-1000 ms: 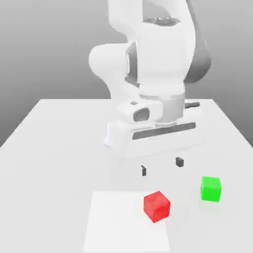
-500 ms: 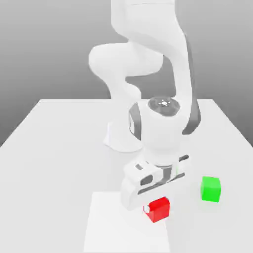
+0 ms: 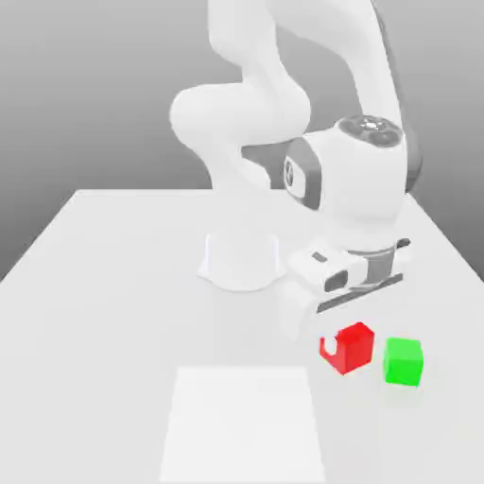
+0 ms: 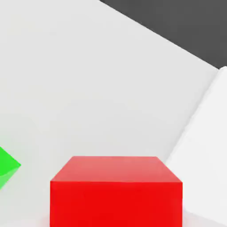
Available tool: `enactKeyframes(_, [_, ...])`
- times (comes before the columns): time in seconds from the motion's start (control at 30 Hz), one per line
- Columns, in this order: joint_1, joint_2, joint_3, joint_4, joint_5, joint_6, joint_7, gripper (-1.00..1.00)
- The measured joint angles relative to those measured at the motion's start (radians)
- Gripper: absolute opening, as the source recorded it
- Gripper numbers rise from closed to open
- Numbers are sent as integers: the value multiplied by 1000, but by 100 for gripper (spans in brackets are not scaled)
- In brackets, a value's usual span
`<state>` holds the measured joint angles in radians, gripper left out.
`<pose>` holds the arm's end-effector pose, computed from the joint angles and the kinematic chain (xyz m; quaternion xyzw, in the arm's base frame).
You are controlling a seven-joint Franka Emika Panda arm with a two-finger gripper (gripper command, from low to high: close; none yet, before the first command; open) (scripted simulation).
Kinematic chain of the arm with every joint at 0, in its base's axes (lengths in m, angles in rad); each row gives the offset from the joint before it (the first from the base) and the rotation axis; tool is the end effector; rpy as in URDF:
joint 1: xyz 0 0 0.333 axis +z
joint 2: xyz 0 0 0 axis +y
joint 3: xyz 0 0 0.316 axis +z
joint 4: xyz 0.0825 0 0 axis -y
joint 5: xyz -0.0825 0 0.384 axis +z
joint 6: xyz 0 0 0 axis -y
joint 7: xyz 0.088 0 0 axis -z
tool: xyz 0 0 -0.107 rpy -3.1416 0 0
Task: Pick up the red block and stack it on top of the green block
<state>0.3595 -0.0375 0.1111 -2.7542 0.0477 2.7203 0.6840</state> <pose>0.3507 0.1759 0.2292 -0.9917 0.1281 0.0028 0.0074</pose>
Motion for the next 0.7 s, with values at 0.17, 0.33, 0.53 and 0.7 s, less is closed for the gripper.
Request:
enactKeyframes(0.17, [93,-43,62,-3,5,-40,165,-100])
enactKeyframes(0.33, [111,-13,104,0,-74,-26,315,-100])
enactKeyframes(0.53, [105,110,86,8,-189,80,403,-100])
enactKeyframes(0.7, [101,162,95,7,-176,143,394,100])
